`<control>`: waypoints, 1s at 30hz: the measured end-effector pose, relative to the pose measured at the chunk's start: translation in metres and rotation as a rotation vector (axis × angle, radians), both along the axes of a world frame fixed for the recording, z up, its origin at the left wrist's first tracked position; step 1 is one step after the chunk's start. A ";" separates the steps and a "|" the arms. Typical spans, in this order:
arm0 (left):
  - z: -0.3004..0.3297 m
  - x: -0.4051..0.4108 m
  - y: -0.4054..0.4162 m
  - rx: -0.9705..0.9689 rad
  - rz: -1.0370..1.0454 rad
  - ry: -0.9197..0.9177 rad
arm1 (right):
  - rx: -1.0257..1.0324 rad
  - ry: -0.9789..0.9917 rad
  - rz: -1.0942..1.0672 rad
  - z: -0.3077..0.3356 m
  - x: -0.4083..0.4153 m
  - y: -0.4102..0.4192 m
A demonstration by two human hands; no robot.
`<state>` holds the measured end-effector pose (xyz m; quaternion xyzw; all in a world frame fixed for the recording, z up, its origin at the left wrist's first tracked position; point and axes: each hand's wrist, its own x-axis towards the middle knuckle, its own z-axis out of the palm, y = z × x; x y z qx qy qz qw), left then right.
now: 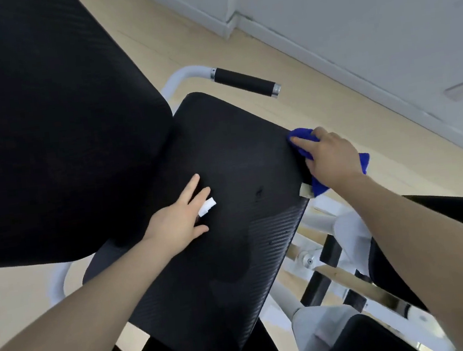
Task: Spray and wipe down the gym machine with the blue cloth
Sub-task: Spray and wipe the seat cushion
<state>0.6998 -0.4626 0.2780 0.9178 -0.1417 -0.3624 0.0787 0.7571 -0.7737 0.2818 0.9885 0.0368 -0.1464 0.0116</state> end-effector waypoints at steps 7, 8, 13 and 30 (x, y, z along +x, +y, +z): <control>-0.001 -0.015 0.003 0.031 -0.178 0.057 | 0.372 0.117 0.153 0.001 -0.104 0.061; 0.001 -0.014 0.005 0.032 -0.196 0.048 | 0.362 0.117 0.226 0.002 -0.105 0.057; 0.003 -0.010 0.025 0.039 -0.207 -0.020 | 0.097 -0.089 -0.094 -0.001 -0.050 0.028; -0.009 0.007 0.060 0.081 -0.133 -0.042 | 0.040 -0.103 -0.114 -0.004 -0.040 0.068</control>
